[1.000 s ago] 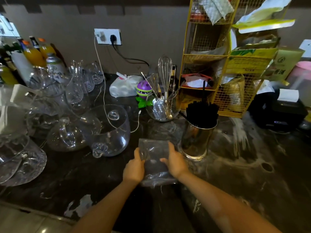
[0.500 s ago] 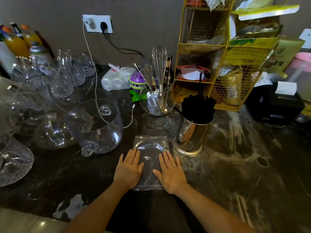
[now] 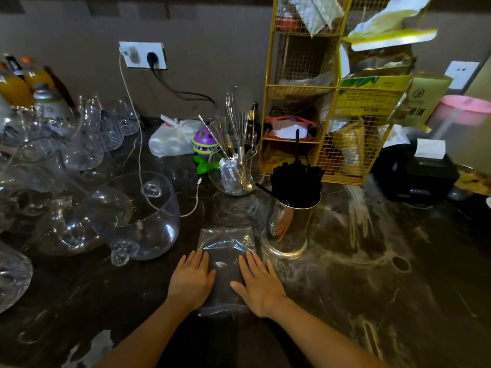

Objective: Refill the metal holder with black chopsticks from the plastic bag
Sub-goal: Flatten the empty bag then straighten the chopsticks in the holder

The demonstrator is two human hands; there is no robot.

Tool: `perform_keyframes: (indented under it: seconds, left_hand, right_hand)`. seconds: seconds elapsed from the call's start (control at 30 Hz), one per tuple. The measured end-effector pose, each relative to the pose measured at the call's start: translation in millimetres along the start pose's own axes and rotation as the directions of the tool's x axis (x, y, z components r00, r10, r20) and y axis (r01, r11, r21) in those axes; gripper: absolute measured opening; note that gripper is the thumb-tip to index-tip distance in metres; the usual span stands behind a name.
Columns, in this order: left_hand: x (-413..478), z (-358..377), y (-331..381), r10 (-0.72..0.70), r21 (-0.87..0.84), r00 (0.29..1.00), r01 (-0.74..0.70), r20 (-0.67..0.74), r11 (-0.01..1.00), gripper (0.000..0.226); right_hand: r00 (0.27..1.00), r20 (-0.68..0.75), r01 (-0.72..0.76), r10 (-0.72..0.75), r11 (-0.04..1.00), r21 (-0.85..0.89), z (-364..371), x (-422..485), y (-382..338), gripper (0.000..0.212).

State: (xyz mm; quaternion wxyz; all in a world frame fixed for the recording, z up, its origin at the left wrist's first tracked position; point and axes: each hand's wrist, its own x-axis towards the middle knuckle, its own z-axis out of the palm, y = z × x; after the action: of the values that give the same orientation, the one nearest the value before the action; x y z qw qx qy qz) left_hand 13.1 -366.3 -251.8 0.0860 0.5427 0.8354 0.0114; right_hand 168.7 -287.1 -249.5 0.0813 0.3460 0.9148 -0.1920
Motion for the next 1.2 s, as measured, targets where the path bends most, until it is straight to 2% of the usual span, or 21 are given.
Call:
perform_keyframes:
  seconds: [0.07, 0.13, 0.23, 0.3, 0.4, 0.47, 0.53, 0.63, 0.8, 1.0, 1.2]
  left_hand:
    - [6, -17, 7, -0.020, -0.138, 1.000, 0.019, -0.011, 0.990, 0.054]
    - [12, -39, 18, -0.005, -0.327, 0.997, -0.020, -0.075, 0.945, 0.052]
    - [21, -80, 40, 0.047, -0.604, 0.984, -0.142, -0.170, 0.784, 0.058]
    - [26, -109, 56, 0.072, -0.728, 0.971, -0.218, -0.227, 0.650, 0.059]
    - [29, -138, 75, 0.112, -0.797, 0.944, -0.321, -0.309, 0.511, 0.062]
    - [31, -149, 85, 0.129, -0.794, 0.928, -0.367, -0.350, 0.485, 0.063]
    - [33, -155, 95, 0.112, -0.801, 0.921, -0.381, -0.374, 0.463, 0.061]
    - [40, -158, 108, 0.081, -0.799, 0.907, -0.404, -0.414, 0.445, 0.054]
    - [53, -164, 113, 0.027, -0.799, 0.895, -0.411, -0.446, 0.440, 0.034]
    - [68, -178, 118, 0.031, -0.796, 0.893, -0.416, -0.450, 0.441, 0.032]
    - [90, -195, 132, 0.117, -0.836, 0.914, -0.403, -0.388, 0.373, 0.043]
  right_hand:
    - [0.999, -0.044, 0.032, -0.029, 0.997, 0.071, -13, -3, 0, 0.062]
    - [0.985, -0.153, 0.098, -0.076, 0.986, 0.138, -32, -9, -3, 0.059]
    - [0.932, -0.342, 0.221, -0.120, 0.937, 0.272, -71, -23, -11, 0.053]
    - [0.873, -0.472, 0.298, -0.123, 0.901, 0.316, -99, -33, -14, 0.046]
    - [0.744, -0.668, 0.380, -0.032, 0.842, 0.383, -141, -50, -9, 0.025]
    - [0.662, -0.748, 0.395, 0.051, 0.824, 0.405, -163, -56, 1, 0.019]
    - [0.630, -0.765, 0.371, 0.138, 0.812, 0.451, -181, -55, 13, 0.022]
    - [0.665, -0.710, 0.274, 0.231, 0.809, 0.519, -201, -41, 30, 0.038]
    - [0.780, -0.570, 0.187, 0.258, 0.774, 0.605, -216, -19, 44, 0.051]
    - [0.825, -0.525, 0.162, 0.209, 0.803, 0.574, -225, -2, 52, 0.042]
    - [0.871, -0.476, 0.182, 0.117, 0.825, 0.535, -232, 5, 62, 0.028]
